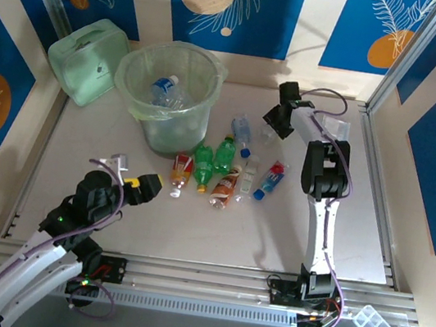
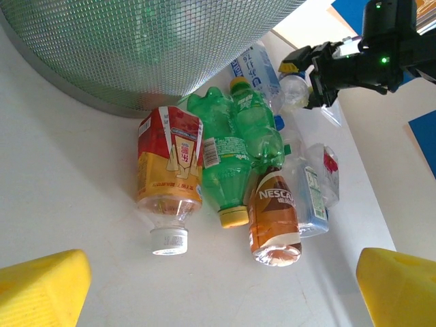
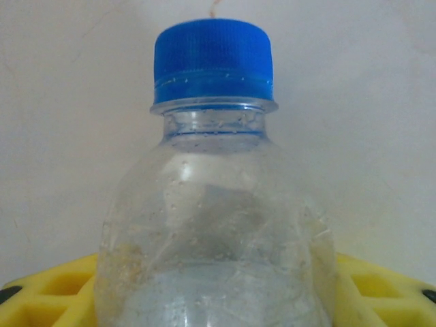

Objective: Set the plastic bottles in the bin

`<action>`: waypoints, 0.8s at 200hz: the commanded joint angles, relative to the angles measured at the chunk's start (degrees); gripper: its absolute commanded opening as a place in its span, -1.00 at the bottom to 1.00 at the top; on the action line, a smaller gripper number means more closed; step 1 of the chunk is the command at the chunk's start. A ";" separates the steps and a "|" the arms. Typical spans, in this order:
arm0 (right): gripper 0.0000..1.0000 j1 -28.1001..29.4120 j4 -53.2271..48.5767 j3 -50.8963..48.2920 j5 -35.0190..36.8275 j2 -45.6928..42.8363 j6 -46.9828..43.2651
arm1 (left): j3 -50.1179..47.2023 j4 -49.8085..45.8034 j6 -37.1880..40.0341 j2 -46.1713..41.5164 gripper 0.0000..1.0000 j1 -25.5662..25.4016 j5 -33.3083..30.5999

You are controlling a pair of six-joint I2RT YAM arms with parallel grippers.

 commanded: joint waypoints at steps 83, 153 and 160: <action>0.07 5.66 19.63 -22.26 1.40 -29.10 -11.65 | 1.28 -1.27 5.81 -1.79 0.99 0.47 -2.20; 0.05 17.58 30.94 -26.05 4.64 -41.24 -32.63 | -1.28 3.88 6.03 -1.92 0.99 0.47 0.59; 0.04 18.49 31.86 -25.71 4.34 -41.72 -34.72 | -1.26 3.60 6.13 -1.92 0.99 0.45 0.10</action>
